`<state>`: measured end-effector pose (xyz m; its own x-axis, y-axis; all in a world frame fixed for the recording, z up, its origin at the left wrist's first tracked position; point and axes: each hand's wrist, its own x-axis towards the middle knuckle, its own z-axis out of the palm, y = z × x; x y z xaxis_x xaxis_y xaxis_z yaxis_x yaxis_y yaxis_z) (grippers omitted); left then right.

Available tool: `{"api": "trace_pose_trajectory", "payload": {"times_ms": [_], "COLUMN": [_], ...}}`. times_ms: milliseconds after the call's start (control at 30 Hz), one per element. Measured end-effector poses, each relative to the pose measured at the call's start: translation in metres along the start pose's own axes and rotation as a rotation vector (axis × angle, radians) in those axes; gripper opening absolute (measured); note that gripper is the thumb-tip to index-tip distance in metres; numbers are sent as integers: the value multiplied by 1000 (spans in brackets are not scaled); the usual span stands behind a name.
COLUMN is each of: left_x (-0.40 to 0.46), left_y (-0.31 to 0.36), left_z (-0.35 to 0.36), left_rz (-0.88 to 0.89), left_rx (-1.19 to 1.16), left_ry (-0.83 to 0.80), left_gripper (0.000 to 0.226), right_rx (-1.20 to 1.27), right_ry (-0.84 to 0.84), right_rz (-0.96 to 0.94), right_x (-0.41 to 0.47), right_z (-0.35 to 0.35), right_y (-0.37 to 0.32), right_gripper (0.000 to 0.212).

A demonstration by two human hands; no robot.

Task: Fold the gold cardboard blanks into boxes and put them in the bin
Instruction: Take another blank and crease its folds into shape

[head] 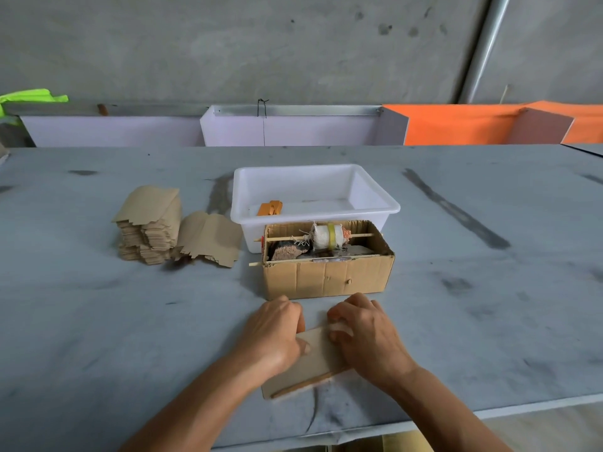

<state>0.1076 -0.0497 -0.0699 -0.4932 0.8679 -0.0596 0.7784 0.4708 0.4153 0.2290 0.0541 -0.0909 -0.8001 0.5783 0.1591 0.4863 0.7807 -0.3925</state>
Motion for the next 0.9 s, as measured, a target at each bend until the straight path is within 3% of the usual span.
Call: {"api": "trace_pose_trajectory", "payload": {"times_ms": [167,300,433,633,767,900], "left_x": [12,13,9,2,-2,-4], "left_y": [3,-2,-8,-4,-1,0], "left_z": [-14,-24,-33,-38,-40,-42], "left_rz": [-18,-63,-78,-59,-107,-110], "left_rx": [-242,-491,-728,-1005,-1200,-1370], "left_ry": [-83,-14,21,-24,-44,-74], "left_gripper": [26,34,20,13,25,19], "right_rx": [106,626,1014,1172,1290,1373], "right_ry": [-25,-21,-50,-118,-25,46], "right_rz": [11,172,280,252,250,236], "right_x": [6,10,6,-1,-3,-2], "right_z": [-5,-22,-37,-44,-48,-46], "right_y": [3,3,3,-3,-6,-10], "right_gripper": [39,13,19,13,18,19]}}
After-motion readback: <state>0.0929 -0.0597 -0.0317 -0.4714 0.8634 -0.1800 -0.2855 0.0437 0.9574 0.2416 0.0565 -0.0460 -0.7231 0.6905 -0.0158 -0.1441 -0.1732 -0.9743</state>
